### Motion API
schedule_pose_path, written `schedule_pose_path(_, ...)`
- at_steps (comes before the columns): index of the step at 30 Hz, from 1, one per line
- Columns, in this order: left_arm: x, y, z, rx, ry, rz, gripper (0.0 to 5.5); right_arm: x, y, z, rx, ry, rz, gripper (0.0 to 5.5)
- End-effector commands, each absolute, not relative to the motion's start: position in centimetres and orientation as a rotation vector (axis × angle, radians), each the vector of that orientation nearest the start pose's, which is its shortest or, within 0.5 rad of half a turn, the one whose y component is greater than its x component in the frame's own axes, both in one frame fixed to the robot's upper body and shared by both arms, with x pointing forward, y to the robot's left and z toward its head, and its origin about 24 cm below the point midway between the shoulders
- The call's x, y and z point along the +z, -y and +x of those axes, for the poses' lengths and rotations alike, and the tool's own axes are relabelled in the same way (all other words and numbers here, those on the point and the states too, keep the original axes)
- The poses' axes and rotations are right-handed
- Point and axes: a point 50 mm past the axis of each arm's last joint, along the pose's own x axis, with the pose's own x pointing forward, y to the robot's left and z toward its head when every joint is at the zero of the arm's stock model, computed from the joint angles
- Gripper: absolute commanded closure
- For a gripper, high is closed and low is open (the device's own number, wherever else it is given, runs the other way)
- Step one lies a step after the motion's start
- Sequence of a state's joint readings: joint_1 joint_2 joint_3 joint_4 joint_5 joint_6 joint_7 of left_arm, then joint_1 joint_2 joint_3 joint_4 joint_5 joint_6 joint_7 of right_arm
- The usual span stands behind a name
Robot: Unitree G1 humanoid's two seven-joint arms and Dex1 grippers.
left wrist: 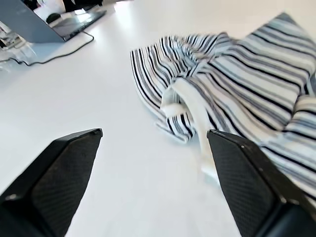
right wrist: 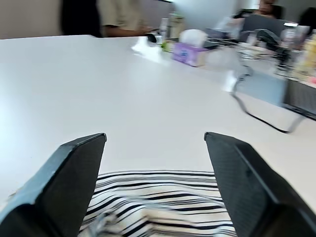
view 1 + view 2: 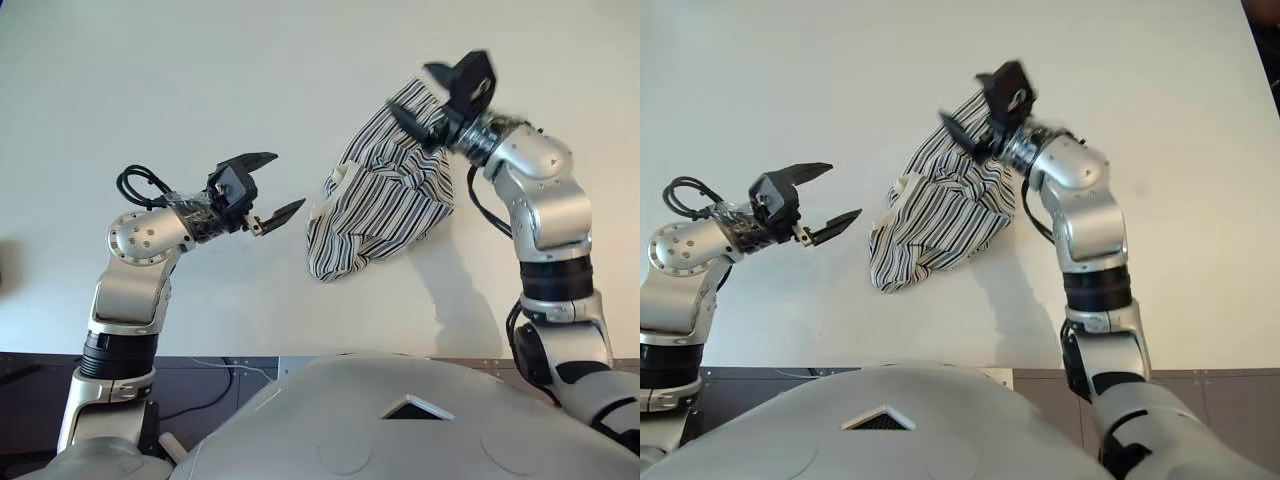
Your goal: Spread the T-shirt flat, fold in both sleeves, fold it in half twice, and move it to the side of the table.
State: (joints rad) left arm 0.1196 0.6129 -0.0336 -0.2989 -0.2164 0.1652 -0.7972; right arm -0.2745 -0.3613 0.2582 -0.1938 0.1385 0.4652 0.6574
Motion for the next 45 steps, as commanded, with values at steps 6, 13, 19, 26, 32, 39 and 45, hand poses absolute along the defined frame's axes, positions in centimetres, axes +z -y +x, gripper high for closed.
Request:
schedule_pose_path(6,6.0,-19.7,21.5,-0.819,-0.255,0.374,1.56,6.1,13.0,21.2,1.383,-0.367,-0.671,1.84)
schedule_pose_path(13,4.9,-19.0,22.0,-0.814,-0.28,0.387,1.56,11.1,13.9,23.4,1.333,-0.165,-0.473,1.84)
schedule_pose_path(19,4.6,-17.1,21.6,-0.873,-0.268,0.35,1.56,3.4,11.9,27.5,1.163,-0.334,-0.694,1.84)
schedule_pose_path(26,4.5,-17.1,22.0,-0.851,-0.26,0.349,1.56,2.3,10.9,34.1,0.704,-0.397,-0.607,1.84)
schedule_pose_path(32,4.5,-17.8,23.9,-0.735,-0.243,0.379,1.56,4.6,8.3,35.0,0.544,-0.328,-0.108,1.84)
schedule_pose_path(39,5.5,-19.1,25.5,-0.665,-0.203,0.372,1.56,4.1,8.9,28.1,1.161,-0.325,-0.549,1.84)
schedule_pose_path(45,4.2,-18.2,28.0,-0.717,-0.245,0.468,1.56,4.7,9.4,25.5,1.47,-0.305,-0.688,1.84)
